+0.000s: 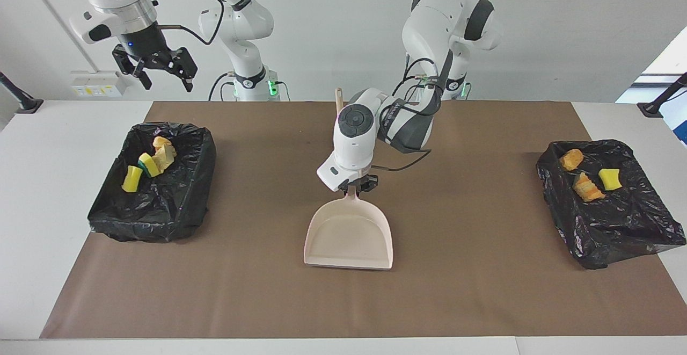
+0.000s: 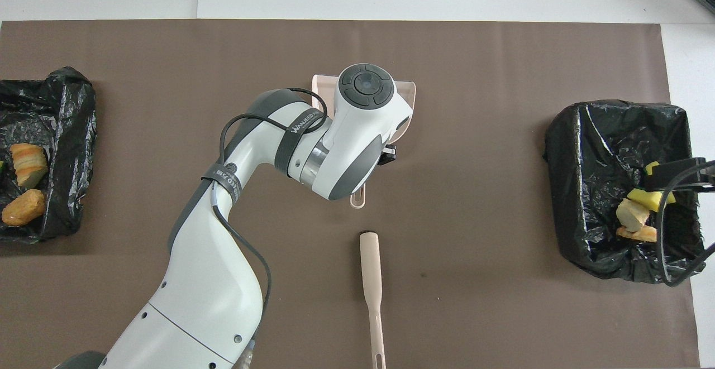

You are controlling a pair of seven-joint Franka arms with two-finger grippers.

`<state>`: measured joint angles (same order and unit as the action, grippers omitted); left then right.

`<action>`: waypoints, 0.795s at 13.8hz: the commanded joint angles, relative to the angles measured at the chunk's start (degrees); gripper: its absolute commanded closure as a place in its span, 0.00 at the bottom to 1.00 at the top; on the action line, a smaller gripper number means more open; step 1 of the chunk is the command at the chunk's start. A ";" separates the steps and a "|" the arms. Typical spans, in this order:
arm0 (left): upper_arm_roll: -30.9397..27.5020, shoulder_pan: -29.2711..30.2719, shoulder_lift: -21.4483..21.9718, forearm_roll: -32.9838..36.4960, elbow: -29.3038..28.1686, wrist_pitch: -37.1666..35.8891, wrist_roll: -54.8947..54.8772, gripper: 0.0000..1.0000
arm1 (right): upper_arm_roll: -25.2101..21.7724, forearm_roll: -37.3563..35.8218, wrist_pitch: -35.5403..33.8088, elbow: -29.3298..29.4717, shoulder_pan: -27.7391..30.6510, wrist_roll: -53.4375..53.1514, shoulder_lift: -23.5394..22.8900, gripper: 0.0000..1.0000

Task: Sweep and dump trash in bin
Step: 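Lower the dustpan onto the mat and open the left gripper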

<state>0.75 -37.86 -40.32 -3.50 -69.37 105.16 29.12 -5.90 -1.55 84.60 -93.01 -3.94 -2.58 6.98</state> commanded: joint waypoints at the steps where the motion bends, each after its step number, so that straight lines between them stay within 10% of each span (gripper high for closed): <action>1: -0.66 -0.02 -0.72 -2.21 -0.05 2.05 0.50 1.00 | 0.19 0.76 0.22 0.29 0.86 2.14 0.14 0.00; 4: -0.92 -0.02 -0.37 -2.13 -0.77 1.80 0.50 0.86 | 0.10 0.76 0.21 0.11 0.95 2.22 0.14 0.00; 6: -1.10 -0.11 -0.19 -1.69 -0.77 1.36 0.59 0.16 | 0.10 0.76 0.13 0.11 0.95 2.14 0.23 0.00; 7: -1.27 -0.20 -0.02 -1.43 -0.77 1.27 0.59 0.02 | 0.10 0.76 0.13 0.11 0.95 2.22 0.23 0.00; 11: -4.08 0.06 11.80 -0.28 -9.86 -0.22 -0.38 0.00 | 0.10 0.76 0.04 0.11 0.95 2.14 0.23 0.00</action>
<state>-1.50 -37.79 -38.45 -4.44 -70.00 105.77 29.14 -5.90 -1.55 84.60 -93.01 -3.89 -2.57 6.98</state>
